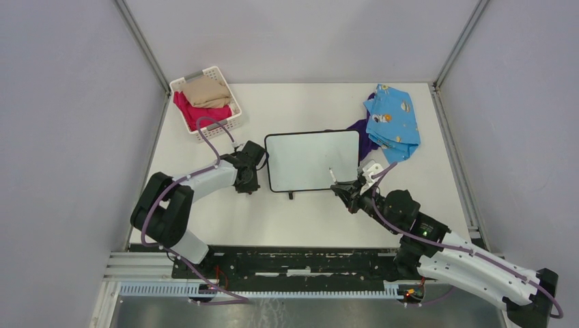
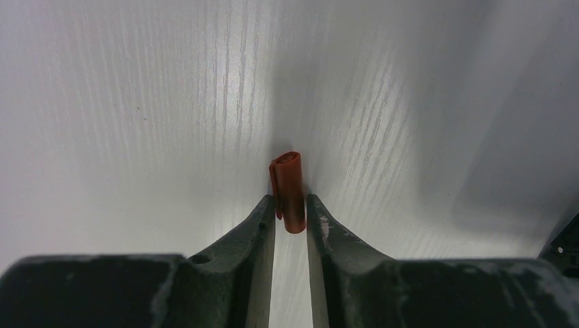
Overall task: Write a sentence on the whiteboard
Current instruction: Place the pen cap at the center of the board.
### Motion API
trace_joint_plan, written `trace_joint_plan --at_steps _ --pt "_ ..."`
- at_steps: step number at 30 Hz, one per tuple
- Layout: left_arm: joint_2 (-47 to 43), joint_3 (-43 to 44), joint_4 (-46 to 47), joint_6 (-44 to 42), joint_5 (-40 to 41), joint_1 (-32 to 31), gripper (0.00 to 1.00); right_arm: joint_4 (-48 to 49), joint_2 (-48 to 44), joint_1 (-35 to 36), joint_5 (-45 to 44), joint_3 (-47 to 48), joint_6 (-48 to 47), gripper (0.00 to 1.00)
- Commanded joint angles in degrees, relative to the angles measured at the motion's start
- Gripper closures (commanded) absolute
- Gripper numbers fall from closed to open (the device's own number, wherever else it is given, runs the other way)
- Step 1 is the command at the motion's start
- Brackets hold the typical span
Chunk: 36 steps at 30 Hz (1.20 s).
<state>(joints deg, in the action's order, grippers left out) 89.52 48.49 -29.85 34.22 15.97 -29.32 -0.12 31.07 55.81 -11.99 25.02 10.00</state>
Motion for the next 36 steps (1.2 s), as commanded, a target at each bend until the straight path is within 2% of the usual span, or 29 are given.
trace_joint_plan --at_steps 1,5,11,14,16,20,22,26,28,32,36 --pt "0.1 -0.08 1.03 0.23 0.51 0.23 0.7 0.92 -0.82 0.01 -1.32 0.65 -0.33 1.0" --pt "-2.88 -0.15 0.98 0.84 1.84 0.23 0.65 0.5 -0.97 0.0 -1.37 0.76 -0.18 1.0" --pt "-14.8 2.82 -3.33 1.29 7.28 0.23 0.39 -0.8 -0.76 0.01 -1.62 1.91 -0.7 1.0" --pt "-22.14 5.38 -5.6 0.38 8.38 0.23 0.32 -1.38 -0.27 0.03 -1.74 2.58 -1.08 0.99" --pt "-27.34 6.59 -5.17 -2.41 5.93 0.23 0.3 -1.21 0.22 0.0 -1.61 2.76 -1.2 1.0" --pt "-38.23 4.61 3.27 -9.52 -10.48 0.16 0.29 1.25 2.26 -0.04 0.95 2.67 -0.76 1.0" --pt "-42.85 1.9 9.53 -11.69 -24.1 0.23 0.27 2.79 4.11 0.0 3.9 2.82 -0.55 1.0" --pt "-46.2 -3.11 22.12 -8.41 -47.43 0.23 0.25 6.99 7.98 0.01 11.72 4.02 -0.47 1.0" --pt "-45.74 -4.94 27.69 -4.97 -55.47 0.14 0.25 9.52 9.64 -0.03 17.21 4.78 -0.01 1.0" --pt "-46.19 -7.76 36.76 -1.71 -61.93 -0.56 0.25 15.3 12.25 -0.01 23.66 5.42 2.24 1.0" --pt "-45.68 -7.69 37.58 -2.87 -64.42 -1.35 0.24 18.6 15.81 -0.01 27.17 6.7 4.77 1.0"
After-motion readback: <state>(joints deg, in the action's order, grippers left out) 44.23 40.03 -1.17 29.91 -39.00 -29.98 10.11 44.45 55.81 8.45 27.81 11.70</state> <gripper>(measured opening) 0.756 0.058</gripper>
